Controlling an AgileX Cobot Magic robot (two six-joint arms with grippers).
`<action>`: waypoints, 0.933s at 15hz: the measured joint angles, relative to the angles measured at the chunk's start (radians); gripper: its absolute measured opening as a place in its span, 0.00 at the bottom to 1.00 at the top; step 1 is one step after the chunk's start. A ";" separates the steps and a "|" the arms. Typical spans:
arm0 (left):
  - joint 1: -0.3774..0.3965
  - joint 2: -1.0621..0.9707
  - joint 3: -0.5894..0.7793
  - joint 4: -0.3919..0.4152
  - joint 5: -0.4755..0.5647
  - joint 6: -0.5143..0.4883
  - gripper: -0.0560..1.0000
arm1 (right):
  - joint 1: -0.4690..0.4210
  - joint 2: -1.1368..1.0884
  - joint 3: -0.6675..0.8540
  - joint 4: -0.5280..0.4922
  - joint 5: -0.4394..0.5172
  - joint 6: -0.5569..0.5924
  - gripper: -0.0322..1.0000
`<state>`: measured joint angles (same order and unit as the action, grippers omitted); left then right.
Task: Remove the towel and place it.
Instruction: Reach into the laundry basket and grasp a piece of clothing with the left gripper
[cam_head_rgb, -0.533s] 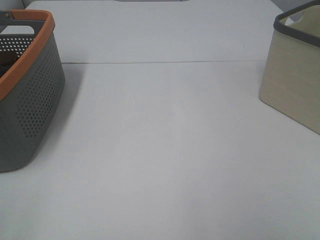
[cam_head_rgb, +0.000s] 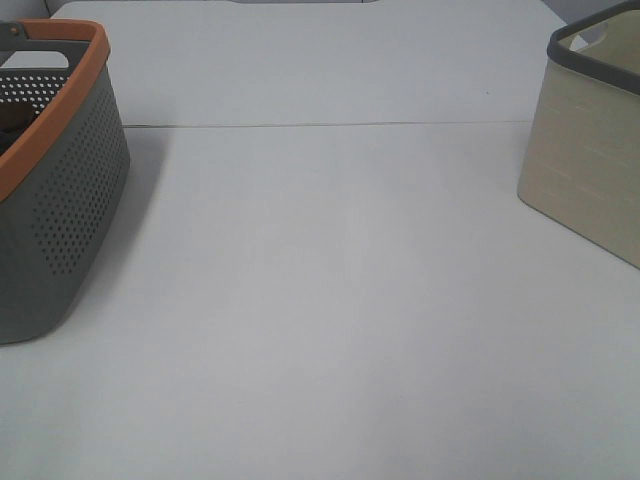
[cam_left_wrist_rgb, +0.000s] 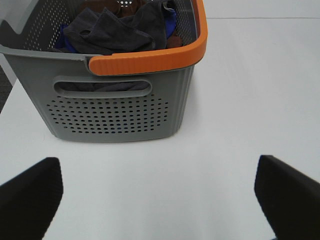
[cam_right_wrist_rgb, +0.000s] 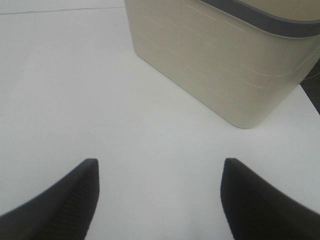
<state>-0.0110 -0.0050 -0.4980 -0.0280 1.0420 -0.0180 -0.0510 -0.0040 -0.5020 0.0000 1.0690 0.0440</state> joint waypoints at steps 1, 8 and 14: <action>0.000 0.000 0.000 0.000 0.000 0.000 0.98 | 0.000 0.000 0.000 0.000 0.000 0.000 0.63; 0.000 0.000 0.000 0.000 0.000 0.000 0.98 | 0.000 0.000 0.000 0.000 0.000 0.000 0.63; 0.000 0.000 0.000 0.000 0.000 0.000 0.98 | 0.000 0.000 0.000 0.000 0.000 0.000 0.63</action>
<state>-0.0110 -0.0050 -0.4980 -0.0280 1.0420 -0.0180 -0.0510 -0.0040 -0.5020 0.0000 1.0690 0.0440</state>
